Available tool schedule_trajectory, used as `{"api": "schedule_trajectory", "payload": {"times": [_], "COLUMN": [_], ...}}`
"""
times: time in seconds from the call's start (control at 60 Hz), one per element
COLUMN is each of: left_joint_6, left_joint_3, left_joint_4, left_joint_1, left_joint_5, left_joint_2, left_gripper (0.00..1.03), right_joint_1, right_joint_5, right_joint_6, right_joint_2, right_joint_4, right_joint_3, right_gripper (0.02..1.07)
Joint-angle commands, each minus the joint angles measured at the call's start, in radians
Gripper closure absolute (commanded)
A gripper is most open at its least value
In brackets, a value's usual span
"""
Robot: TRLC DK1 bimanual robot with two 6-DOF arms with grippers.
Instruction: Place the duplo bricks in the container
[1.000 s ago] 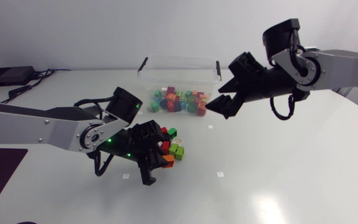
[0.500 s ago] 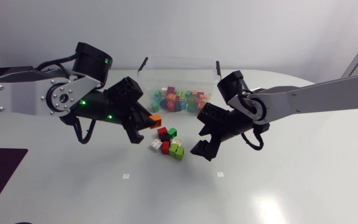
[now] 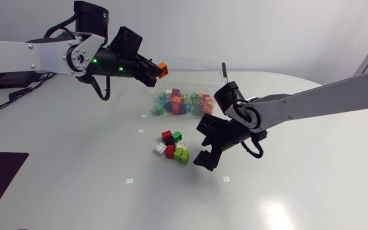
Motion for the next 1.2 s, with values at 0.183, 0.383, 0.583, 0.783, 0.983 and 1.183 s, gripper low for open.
{"api": "schedule_trajectory", "payload": {"times": [0.183,0.383,0.583,0.783,0.983,1.183], "left_joint_6": [-0.056,-0.067,-0.068,-0.056,-0.022,0.044], "left_joint_3": [0.186,0.296,0.391,0.425,0.313,0.124], "left_joint_4": [0.043,0.045,0.017,-0.033,-0.053,-0.066], "left_joint_1": [0.021,0.026,0.027,0.030,0.046,0.058], "left_joint_5": [0.002,-0.008,-0.024,-0.031,-0.034,-0.059], "left_joint_2": [0.154,0.252,0.332,0.356,0.252,0.085], "left_gripper": [0.73,0.73,0.67,0.05,0.05,0.05], "right_joint_1": [0.047,0.078,0.089,0.109,0.118,0.121], "right_joint_5": [0.035,0.062,0.089,0.116,0.142,0.147], "right_joint_6": [0.007,0.031,0.045,0.040,0.019,-0.006], "right_joint_2": [0.047,0.070,0.084,0.112,0.138,0.169], "right_joint_4": [-0.011,-0.013,-0.017,-0.028,-0.060,-0.096], "right_joint_3": [0.013,0.030,0.072,0.115,0.161,0.213], "right_gripper": [0.09,0.10,0.11,0.11,0.12,0.18]}}
